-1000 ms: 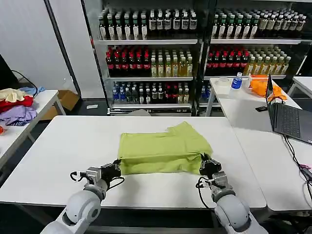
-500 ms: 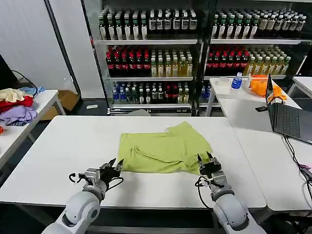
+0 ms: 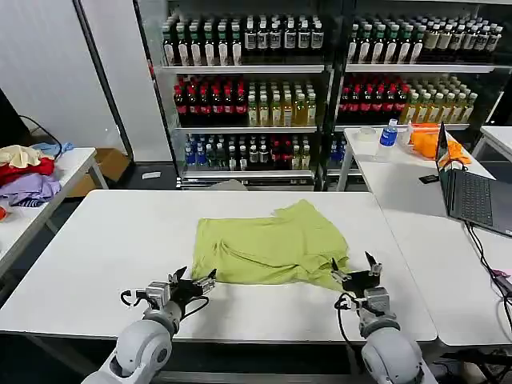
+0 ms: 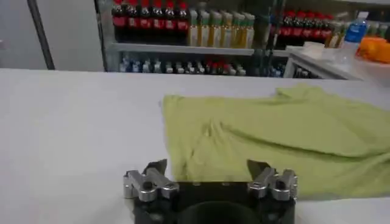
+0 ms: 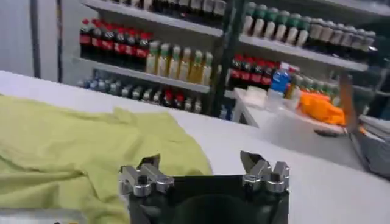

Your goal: Fold and organize the clothes.

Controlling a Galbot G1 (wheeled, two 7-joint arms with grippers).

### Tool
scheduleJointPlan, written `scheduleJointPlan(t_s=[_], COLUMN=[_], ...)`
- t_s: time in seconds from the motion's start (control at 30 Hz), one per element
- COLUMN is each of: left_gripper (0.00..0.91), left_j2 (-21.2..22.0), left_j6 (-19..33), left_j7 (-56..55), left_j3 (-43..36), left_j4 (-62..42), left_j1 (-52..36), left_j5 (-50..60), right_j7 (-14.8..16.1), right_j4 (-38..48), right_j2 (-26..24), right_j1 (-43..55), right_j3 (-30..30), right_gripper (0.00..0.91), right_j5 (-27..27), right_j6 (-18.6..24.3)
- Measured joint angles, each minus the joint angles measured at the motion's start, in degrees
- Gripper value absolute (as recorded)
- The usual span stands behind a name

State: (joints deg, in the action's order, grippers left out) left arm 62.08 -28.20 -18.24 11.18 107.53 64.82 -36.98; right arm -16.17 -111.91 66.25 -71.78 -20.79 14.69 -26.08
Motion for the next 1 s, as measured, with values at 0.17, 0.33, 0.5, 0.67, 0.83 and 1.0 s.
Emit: scheduleJointPlan(t_s=[0.17,0.33,0.5,0.67,0.83,1.0], left_gripper=[0.05,0.03,0.03,0.02,0.03,0.02], left_j2=[0.9,1.5,1.6,1.2,1.0,0.8], left_j6=[0.4,1.0,1.1,1.3,1.5,1.6], left_j7=[-0.2,-0.2,-0.1,0.2,0.5,0.8], left_j3=[-0.6,-1.1,-1.2,-1.2,-1.2,-1.2], left_j4=[-1.0,-2.3,-3.3,-4.1,-4.8,-4.8], left_j1=[-0.8,-1.3,-1.4,-1.5,-1.4,-1.2], left_j5=[0.5,1.0,1.2,1.2,1.1,1.1], right_j7=[-1.3,-2.0,-2.7,-2.9,-3.0,-3.0], right_j4=[0.3,1.4,3.1,4.7,5.6,5.9], right_j2=[0.4,1.0,1.7,2.2,2.6,2.8], right_j1=[-0.5,0.1,1.3,2.5,3.4,3.8], right_j3=[-0.7,-0.4,0.9,2.3,3.1,3.5], right_gripper=[0.907,0.615,0.0,0.0,0.0,0.0], right_j5=[4.0,7.6,10.2,11.6,12.2,12.7], right_j6=[-2.3,-4.3,-5.2,-5.7,-5.8,-6.0])
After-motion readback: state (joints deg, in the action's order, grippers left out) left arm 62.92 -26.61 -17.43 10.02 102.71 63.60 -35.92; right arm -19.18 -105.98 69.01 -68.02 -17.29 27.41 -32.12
